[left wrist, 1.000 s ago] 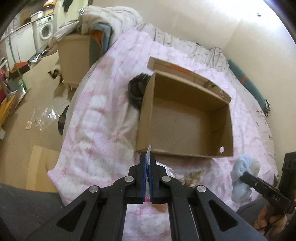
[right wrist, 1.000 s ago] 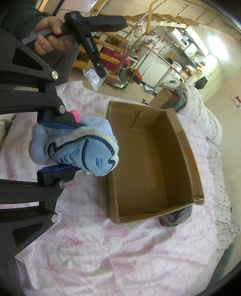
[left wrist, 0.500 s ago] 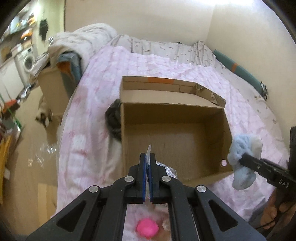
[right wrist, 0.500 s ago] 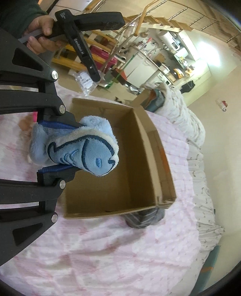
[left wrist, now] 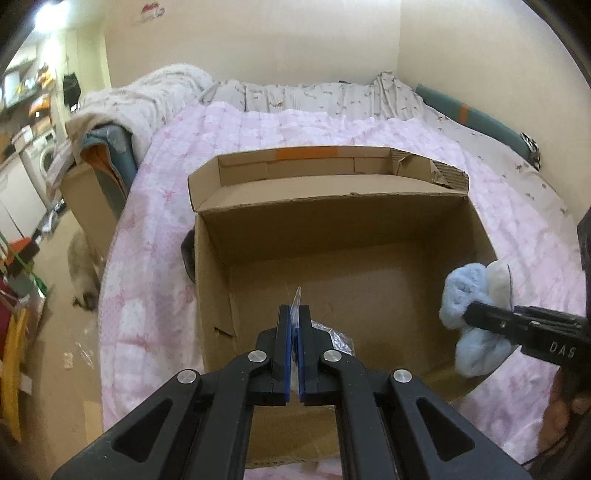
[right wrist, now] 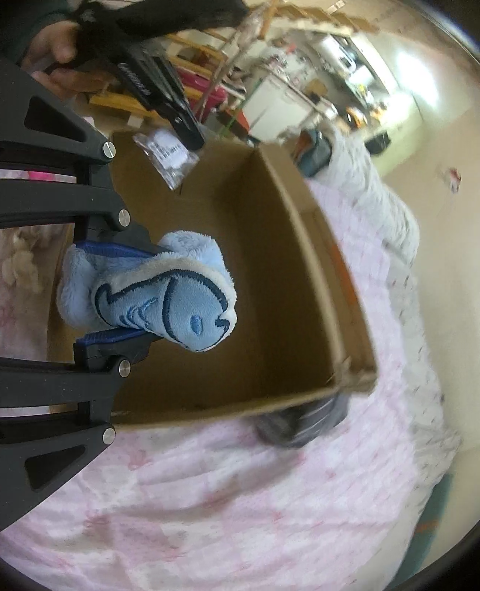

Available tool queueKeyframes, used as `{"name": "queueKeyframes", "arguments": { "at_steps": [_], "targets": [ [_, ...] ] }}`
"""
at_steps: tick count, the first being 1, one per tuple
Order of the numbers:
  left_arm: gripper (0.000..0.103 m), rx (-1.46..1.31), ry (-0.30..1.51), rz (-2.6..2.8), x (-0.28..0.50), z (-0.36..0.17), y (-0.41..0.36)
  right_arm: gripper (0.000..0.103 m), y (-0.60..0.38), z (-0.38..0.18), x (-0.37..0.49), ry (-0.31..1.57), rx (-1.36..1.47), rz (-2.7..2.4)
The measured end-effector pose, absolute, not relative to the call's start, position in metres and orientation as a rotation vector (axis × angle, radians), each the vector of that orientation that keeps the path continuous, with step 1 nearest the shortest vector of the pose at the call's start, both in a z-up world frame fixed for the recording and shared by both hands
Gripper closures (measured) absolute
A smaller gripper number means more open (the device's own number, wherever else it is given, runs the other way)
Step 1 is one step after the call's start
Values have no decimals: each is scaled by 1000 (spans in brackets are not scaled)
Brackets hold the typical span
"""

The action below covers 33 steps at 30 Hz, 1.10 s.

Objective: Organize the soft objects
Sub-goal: 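Carry the blue fish and the plastic bag over the box with both grippers, then open both grippers to drop the fish and bag into the box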

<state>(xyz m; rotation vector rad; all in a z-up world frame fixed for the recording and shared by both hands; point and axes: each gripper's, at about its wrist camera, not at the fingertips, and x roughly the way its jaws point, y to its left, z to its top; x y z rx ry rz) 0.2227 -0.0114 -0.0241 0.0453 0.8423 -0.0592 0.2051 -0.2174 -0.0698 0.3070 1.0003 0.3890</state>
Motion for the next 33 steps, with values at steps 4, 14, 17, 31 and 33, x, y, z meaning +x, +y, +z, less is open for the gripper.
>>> {"name": "queueKeyframes", "arguments": {
  "at_steps": [4, 14, 17, 31, 33],
  "targets": [
    [100, 5, 852, -39, 226, -28, -2, 69, -215, -72, 207, 1013, 302, 382],
    [100, -19, 834, -55, 224, -28, 1, 69, -203, -80, 207, 1039, 245, 375],
    [100, -6, 835, -58, 222, -28, -2, 69, -201, -80, 208, 1038, 234, 378],
    [99, 5, 855, -66, 221, -32, -4, 68, -195, -81, 206, 1042, 223, 372],
    [96, 2, 873, -73, 222, -33, -5, 67, -195, -81, 206, 1041, 224, 374]
  ]
}}
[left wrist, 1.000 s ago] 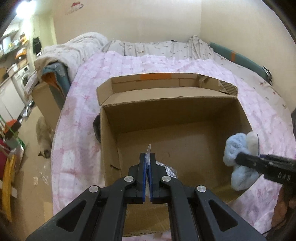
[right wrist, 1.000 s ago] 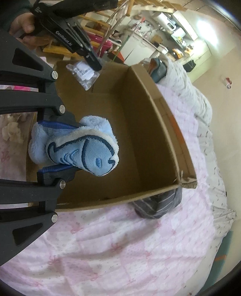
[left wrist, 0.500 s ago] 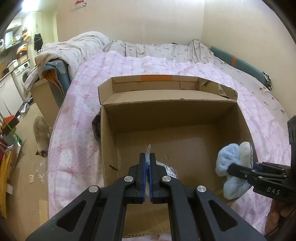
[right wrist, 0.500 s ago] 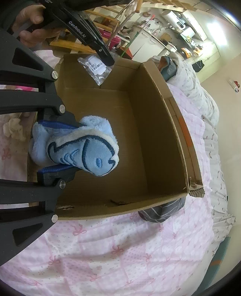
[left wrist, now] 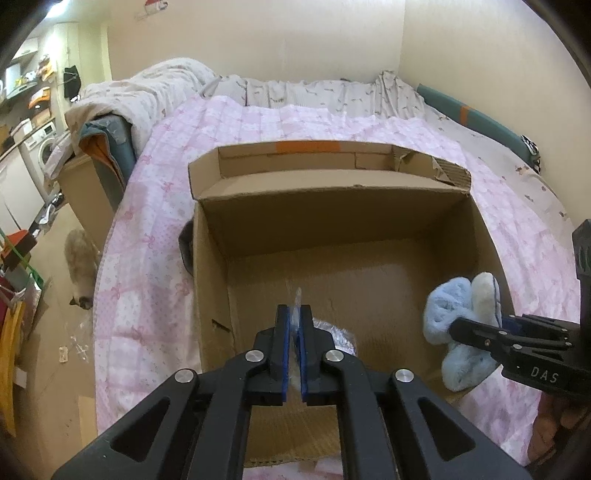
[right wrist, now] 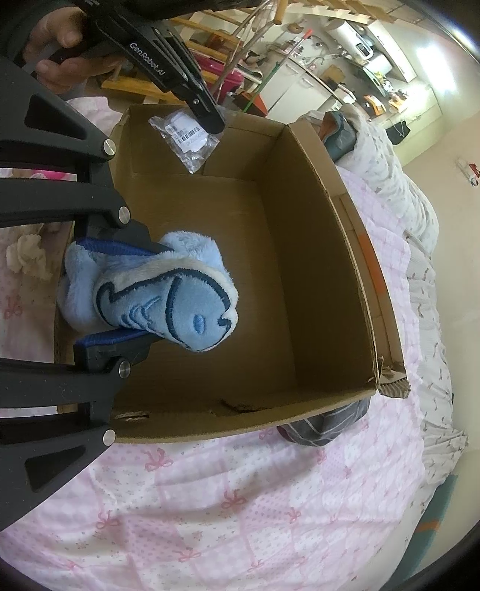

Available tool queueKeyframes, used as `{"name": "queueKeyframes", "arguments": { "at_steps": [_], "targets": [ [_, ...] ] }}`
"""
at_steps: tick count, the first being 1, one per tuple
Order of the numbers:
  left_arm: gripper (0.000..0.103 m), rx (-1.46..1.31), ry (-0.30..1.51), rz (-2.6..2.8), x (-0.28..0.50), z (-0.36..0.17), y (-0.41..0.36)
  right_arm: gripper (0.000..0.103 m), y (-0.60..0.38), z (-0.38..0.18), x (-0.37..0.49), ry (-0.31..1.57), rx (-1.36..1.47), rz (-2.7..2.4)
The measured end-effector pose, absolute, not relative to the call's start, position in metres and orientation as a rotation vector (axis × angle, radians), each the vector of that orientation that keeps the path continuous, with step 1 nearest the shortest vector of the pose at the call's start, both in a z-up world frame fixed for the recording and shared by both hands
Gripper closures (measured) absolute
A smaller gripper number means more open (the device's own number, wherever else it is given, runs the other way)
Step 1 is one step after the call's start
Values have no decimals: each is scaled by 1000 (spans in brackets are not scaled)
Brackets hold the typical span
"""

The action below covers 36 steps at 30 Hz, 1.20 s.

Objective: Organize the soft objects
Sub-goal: 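Open both grippers to drop the fish and bag into the box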

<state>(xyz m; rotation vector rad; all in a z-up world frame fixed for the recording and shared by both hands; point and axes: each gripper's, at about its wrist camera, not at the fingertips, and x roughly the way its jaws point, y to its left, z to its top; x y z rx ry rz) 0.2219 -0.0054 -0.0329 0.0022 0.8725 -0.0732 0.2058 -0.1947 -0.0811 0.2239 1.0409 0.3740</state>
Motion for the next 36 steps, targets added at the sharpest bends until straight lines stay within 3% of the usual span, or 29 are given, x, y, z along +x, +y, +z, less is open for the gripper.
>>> {"name": "queueKeyframes", "arguments": {
  "at_steps": [4, 6, 8, 9, 11, 14, 20, 36],
  "targets": [
    [84, -7, 877, -80, 221, -32, -7, 54, -196, -81, 205, 1034, 227, 362],
    [53, -5, 869, -71, 220, -30, -8, 47, -197, -80, 206, 1030, 234, 366],
    [34, 3, 837, -51, 216, -25, -7, 34, -199, -77, 205, 1008, 247, 366],
    [31, 7, 817, -42, 214, -22, -7, 26, -200, -75, 205, 1000, 253, 366],
    [31, 7, 800, -40, 214, -17, -7, 20, -203, -74, 206, 999, 280, 381],
    [31, 13, 817, 0, 213, -15, -5, 0, -207, -69, 204, 967, 306, 389],
    [31, 16, 798, 29, 201, -7, 3, 0, -212, -56, 197, 868, 287, 356],
    [31, -29, 794, 66, 150, 13, 28, 0, -214, -33, 156, 873, 203, 309]
  ]
}}
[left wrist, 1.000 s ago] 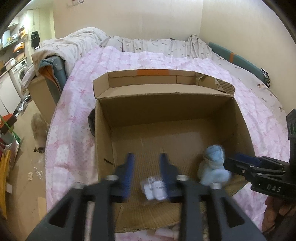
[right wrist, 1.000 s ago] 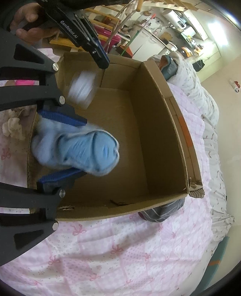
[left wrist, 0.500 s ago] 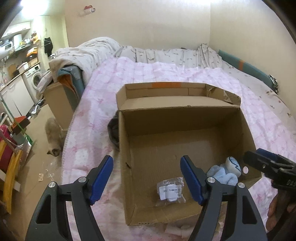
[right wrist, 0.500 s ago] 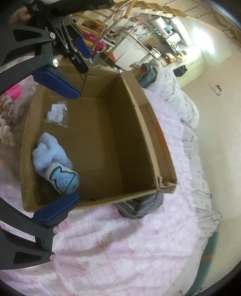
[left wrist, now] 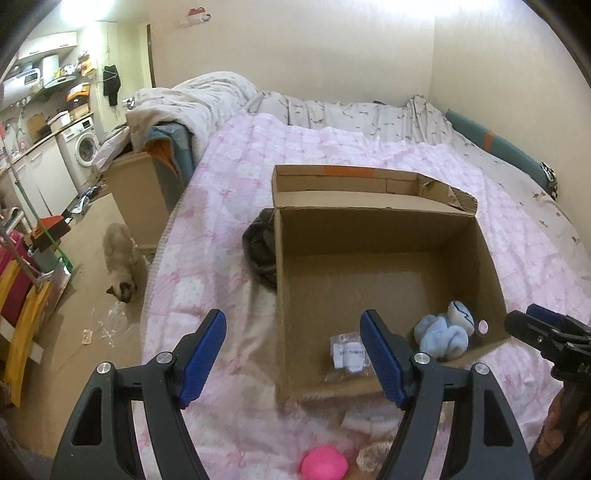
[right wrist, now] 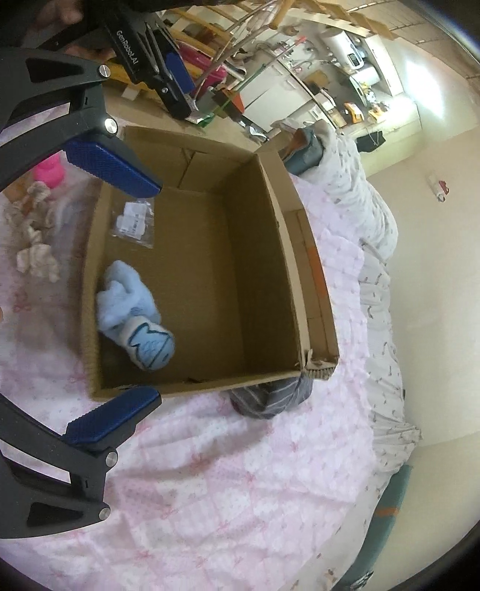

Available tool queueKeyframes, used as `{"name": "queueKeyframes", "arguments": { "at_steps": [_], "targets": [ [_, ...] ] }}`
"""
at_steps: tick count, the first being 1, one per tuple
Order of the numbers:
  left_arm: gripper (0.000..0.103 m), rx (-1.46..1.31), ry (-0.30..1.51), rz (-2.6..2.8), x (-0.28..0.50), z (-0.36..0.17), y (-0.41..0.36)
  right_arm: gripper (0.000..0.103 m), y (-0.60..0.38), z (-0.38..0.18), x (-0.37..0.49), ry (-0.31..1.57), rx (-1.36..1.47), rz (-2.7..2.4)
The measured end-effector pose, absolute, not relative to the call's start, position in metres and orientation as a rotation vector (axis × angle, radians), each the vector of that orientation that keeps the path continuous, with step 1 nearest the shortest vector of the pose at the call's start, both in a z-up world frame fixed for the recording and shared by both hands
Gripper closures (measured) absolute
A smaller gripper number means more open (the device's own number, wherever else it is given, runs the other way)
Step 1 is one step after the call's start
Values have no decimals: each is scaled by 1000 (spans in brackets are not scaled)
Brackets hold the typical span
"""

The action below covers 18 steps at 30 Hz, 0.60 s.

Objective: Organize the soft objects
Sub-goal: 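Open both grippers to drop the fish and bag into the box, then grasp the pink rubber duck with the left gripper while the right grasps a white scrunchie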

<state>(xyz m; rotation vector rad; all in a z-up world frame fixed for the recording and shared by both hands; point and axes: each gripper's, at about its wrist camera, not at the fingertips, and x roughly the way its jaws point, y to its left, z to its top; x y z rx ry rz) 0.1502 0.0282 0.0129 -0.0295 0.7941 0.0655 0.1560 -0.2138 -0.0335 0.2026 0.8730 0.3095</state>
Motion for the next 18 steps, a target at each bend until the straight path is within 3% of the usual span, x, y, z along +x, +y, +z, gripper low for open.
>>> {"name": "queueKeyframes", "arguments": {
  "at_steps": [18],
  "targets": [
    [31, -84, 895, 113, 86, -3, 46, 0, -213, -63, 94, 1097, 188, 224]
  ]
}}
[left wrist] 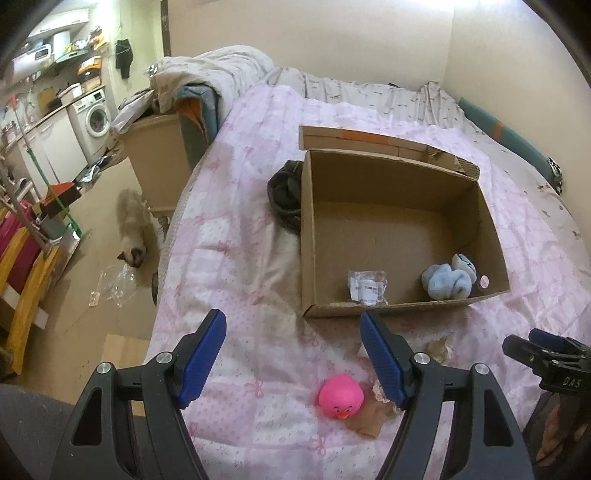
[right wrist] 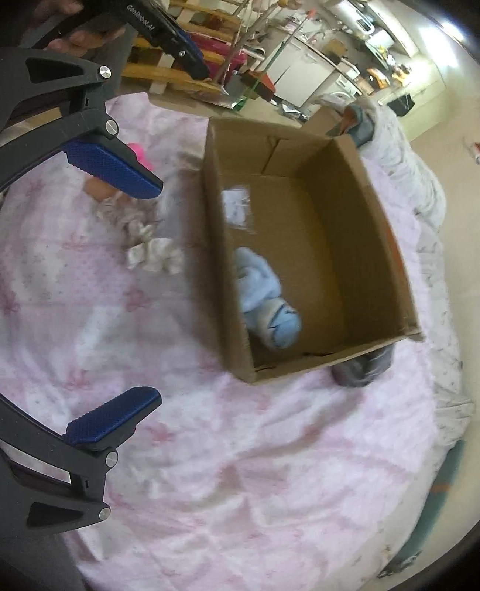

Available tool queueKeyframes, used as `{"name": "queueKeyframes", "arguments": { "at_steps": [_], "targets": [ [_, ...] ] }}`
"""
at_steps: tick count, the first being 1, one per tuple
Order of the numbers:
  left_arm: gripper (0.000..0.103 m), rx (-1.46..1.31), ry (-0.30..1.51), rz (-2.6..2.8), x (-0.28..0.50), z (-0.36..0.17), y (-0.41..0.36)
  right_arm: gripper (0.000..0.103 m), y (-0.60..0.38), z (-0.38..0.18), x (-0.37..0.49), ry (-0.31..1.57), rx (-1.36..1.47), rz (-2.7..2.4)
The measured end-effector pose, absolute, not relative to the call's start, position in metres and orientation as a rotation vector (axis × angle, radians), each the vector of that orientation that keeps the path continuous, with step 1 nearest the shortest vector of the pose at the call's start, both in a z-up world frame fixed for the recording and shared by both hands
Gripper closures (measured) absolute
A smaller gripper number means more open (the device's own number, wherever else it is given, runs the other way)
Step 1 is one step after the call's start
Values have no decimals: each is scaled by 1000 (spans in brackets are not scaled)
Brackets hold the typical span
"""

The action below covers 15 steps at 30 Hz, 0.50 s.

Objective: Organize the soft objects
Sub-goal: 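Grasp the pink rubber duck with the left gripper while the right grasps a white scrunchie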

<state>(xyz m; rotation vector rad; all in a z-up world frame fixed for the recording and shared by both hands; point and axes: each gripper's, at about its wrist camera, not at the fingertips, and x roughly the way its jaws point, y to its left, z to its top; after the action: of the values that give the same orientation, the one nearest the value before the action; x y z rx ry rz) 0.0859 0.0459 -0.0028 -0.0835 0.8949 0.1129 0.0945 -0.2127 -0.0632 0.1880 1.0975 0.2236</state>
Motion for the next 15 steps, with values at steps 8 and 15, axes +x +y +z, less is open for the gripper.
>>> {"name": "queueKeyframes", "arguments": {
  "at_steps": [8, 15],
  "targets": [
    [31, -100, 970, 113, 78, -20, 47, 0, -214, -65, 86, 1102, 194, 189],
    [31, -145, 1028, 117, 84, -32, 58, 0, -208, -68, 86, 1115, 190, 207]
  ]
}}
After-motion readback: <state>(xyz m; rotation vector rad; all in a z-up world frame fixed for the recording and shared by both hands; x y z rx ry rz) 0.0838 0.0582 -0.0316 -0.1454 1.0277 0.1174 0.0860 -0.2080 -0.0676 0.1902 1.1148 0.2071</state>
